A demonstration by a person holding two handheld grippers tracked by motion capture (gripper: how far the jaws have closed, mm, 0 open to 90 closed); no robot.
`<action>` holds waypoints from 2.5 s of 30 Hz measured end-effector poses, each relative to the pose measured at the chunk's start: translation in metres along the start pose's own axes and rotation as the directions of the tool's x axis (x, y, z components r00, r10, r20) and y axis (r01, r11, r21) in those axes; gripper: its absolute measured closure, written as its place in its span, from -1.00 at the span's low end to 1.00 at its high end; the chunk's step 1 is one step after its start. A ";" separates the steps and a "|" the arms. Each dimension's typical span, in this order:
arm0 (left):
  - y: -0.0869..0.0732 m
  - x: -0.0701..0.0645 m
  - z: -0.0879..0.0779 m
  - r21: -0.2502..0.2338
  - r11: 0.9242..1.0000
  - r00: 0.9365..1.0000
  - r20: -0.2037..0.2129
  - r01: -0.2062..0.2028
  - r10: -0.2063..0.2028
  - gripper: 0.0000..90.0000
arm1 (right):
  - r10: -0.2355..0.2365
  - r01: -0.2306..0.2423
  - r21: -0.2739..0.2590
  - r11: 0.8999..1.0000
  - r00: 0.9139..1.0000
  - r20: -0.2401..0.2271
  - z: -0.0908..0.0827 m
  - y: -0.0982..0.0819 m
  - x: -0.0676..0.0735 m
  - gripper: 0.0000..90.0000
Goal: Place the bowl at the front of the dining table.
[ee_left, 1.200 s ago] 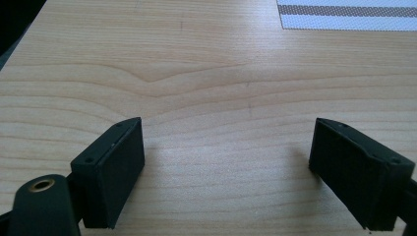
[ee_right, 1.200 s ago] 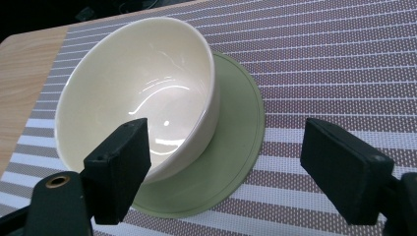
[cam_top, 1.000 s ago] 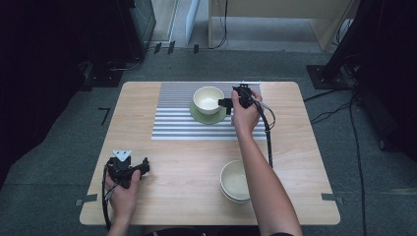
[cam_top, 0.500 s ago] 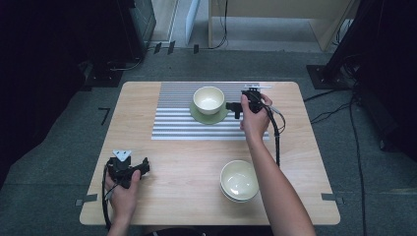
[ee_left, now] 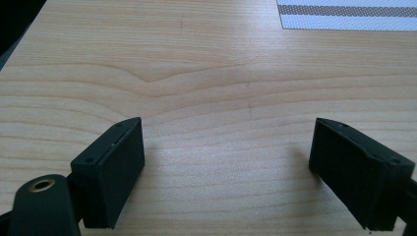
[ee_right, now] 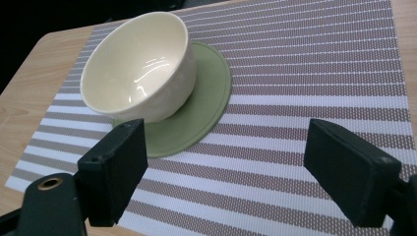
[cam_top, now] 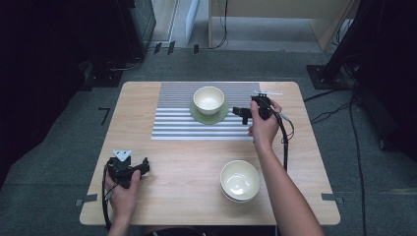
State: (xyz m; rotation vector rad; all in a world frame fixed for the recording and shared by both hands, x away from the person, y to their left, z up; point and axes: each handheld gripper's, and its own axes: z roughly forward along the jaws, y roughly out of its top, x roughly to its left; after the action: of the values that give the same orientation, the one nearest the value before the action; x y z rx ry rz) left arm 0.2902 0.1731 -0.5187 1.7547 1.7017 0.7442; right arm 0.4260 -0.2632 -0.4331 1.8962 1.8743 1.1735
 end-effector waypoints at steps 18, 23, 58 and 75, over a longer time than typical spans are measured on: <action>0.000 0.000 0.000 0.000 1.000 1.000 0.000 0.000 0.000 -0.71 | 0.010 -0.010 -0.029 1.000 1.000 -0.002 -0.029 -0.023 -0.023 -0.61; 0.000 0.000 0.000 0.000 1.000 1.000 0.000 -0.001 0.001 -0.71 | 0.009 -0.009 -0.033 0.999 1.000 0.011 -0.036 -0.032 -0.031 -0.60; 0.000 0.000 0.000 0.003 1.000 1.000 0.000 -0.004 0.004 -0.71 | 0.063 -0.060 -0.049 0.997 0.995 0.078 -0.076 -0.097 -0.087 -0.56; 0.000 0.000 0.000 0.002 1.000 1.000 -0.001 -0.005 0.005 -0.71 | 0.085 -0.079 -0.060 0.995 0.990 0.114 -0.097 -0.124 -0.116 -0.55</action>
State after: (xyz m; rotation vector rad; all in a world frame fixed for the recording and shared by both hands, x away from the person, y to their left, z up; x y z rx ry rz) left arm 0.2900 0.1731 -0.5185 1.7605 1.7000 0.7455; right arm 0.2869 -0.3859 -0.4947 1.9829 1.7012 1.1009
